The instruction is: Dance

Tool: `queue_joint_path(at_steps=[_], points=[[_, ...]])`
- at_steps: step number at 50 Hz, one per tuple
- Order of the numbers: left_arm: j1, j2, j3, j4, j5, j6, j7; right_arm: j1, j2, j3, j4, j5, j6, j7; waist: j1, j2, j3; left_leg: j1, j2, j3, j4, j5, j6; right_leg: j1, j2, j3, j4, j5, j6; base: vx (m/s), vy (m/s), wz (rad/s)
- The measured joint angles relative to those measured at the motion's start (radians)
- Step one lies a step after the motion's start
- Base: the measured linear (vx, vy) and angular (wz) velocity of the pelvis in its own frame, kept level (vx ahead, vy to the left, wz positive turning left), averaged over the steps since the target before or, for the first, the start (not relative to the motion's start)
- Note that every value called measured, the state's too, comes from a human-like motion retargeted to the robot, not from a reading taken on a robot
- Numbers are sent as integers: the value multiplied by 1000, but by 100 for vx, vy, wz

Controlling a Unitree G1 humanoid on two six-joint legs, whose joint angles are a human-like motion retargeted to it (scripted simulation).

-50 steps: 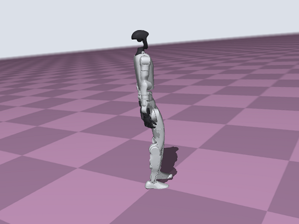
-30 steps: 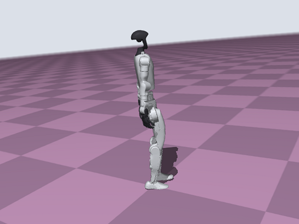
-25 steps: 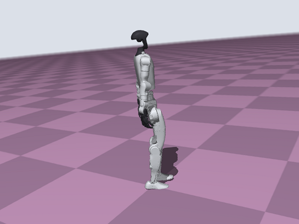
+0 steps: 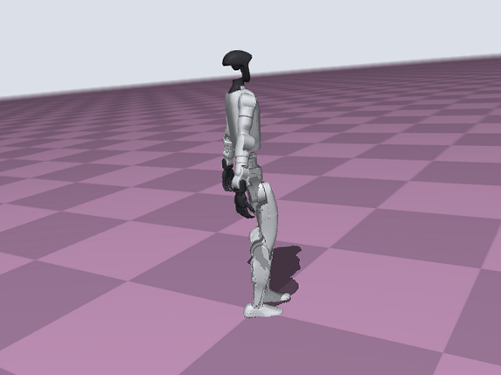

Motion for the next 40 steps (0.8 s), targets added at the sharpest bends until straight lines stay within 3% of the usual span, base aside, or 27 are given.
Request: queue_joint_path(at_steps=[9,15,27,35,40], points=[[42,16,118,3,-61,11,23,-39,-47,-28,22,47,23,-28,-4,14,-4,40,23,77,-70,20,11,8,9,-21,-21,-23,-2,1,-1,-28],[38,41,116,-9,-57,7,33,-54,-62,-10,18,58,21,-59,-9,15,-15,33,30,96,-72,15,12,-2,10,-43,-24,0,-26,-1,-1,-12],[-17,35,73,-11,-30,-14,56,-78,-38,12,8,47,6,-49,3,-12,-15,-70,-3,-48,98,-6,-102,-13,-9,-15,-32,22,-2,0,0,0],[3,36,75,-7,-28,-15,56,-87,-40,23,-1,56,-4,-73,-5,-15,-12,-28,7,10,40,-34,-7,2,-7,-32,-45,24,-9,0,0,0],[9,64,88,6,-48,-36,47,-105,-60,24,7,95,-14,-90,-11,-11,-9,2,19,32,-22,-21,-8,7,3,-42,-62,34,-15,-3,-7,-1]])
